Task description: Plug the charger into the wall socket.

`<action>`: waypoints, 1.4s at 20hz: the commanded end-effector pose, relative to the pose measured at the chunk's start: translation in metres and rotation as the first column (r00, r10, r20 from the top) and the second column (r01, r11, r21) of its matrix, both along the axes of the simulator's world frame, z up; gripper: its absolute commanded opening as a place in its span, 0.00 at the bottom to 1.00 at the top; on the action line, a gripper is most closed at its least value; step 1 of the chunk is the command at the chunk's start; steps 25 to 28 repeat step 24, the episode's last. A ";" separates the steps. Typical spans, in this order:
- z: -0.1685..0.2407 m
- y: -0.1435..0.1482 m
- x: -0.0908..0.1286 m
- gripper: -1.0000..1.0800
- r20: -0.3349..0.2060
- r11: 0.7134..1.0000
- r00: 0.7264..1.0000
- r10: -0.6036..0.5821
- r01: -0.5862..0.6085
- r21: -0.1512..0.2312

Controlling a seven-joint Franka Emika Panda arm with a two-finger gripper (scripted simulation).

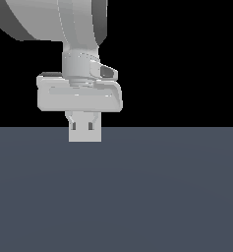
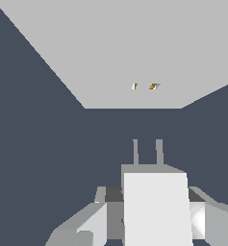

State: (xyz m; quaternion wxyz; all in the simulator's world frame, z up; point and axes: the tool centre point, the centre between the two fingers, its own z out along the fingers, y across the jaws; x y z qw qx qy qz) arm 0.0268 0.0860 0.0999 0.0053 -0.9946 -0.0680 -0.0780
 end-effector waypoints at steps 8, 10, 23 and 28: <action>0.000 0.002 0.014 0.00 0.000 1.000 1.000 0.000 0.000 0.000; 0.000 0.003 0.020 0.00 0.000 1.000 1.000 0.000 0.000 0.000; 0.000 0.007 0.050 0.00 0.000 1.000 1.000 0.000 0.000 0.000; 0.000 0.007 0.050 0.00 0.000 1.000 1.000 0.000 0.000 0.000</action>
